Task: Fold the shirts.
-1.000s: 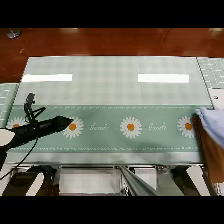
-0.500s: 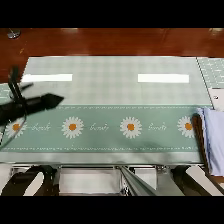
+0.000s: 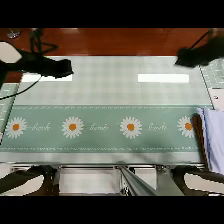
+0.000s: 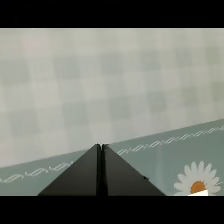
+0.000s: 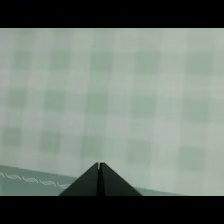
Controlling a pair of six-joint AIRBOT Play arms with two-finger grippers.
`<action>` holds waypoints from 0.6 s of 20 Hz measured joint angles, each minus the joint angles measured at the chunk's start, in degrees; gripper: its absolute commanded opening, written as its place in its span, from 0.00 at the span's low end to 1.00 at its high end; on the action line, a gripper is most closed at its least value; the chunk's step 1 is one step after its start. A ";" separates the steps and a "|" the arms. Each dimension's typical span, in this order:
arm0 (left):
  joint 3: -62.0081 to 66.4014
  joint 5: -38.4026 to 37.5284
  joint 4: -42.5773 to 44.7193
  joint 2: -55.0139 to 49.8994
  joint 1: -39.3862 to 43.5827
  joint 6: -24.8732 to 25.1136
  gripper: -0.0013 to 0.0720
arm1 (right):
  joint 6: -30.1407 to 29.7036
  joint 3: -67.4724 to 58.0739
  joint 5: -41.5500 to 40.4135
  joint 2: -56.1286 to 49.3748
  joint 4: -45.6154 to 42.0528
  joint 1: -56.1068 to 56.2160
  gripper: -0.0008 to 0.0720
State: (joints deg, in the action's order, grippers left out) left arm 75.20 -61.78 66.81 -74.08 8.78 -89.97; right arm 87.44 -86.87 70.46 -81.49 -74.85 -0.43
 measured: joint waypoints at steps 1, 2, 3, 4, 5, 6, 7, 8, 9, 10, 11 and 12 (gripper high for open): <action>-0.33 -1.25 1.16 -1.11 0.39 -1.07 0.04 | 1.01 3.17 -0.90 -1.38 -1.27 1.75 0.04; -0.68 -1.81 2.45 -2.01 0.72 -1.99 0.04 | 1.86 5.97 -1.73 -2.69 -2.51 2.89 0.04; -0.94 -2.49 3.69 -2.58 0.90 -2.49 0.04 | 2.43 7.87 -2.43 -3.56 -3.02 3.39 0.04; -1.14 -2.95 5.05 -3.06 1.09 -3.06 0.05 | 2.86 9.40 -3.02 -4.20 -3.43 3.61 0.04; -1.27 -3.15 6.05 -3.37 1.18 -3.45 0.05 | 3.32 10.40 -3.34 -4.52 -3.80 3.58 0.04; -1.38 -3.30 6.73 -3.61 1.29 -4.15 0.05 | 3.52 11.17 -4.04 -4.70 -4.02 3.48 0.04; -1.42 -3.32 7.43 -3.78 1.33 -4.79 0.05 | 3.72 11.74 -4.55 -4.87 -4.28 3.34 0.04; -1.51 -3.30 7.85 -3.89 1.38 -5.22 0.05 | 3.91 12.11 -5.29 -4.94 -4.24 3.23 0.04; -1.55 -3.34 8.09 -4.00 1.42 -5.62 0.05 | 4.04 12.41 -5.86 -5.01 -4.28 3.19 0.04; -1.57 -3.34 8.41 -4.11 1.44 -5.99 0.05 | 4.13 12.61 -6.08 -5.05 -4.28 3.17 0.04; -1.62 -3.39 8.70 -4.17 1.49 -6.08 0.05 | 4.20 12.72 -6.43 -5.07 -4.24 3.13 0.04; -1.62 -3.34 8.83 -4.26 1.49 -6.34 0.05 | 4.35 12.90 -6.73 -5.11 -4.31 3.10 0.04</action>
State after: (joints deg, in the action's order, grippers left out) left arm 73.58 -65.12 75.64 -78.35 10.26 -96.31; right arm 91.79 -73.97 63.72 -86.61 -79.15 2.68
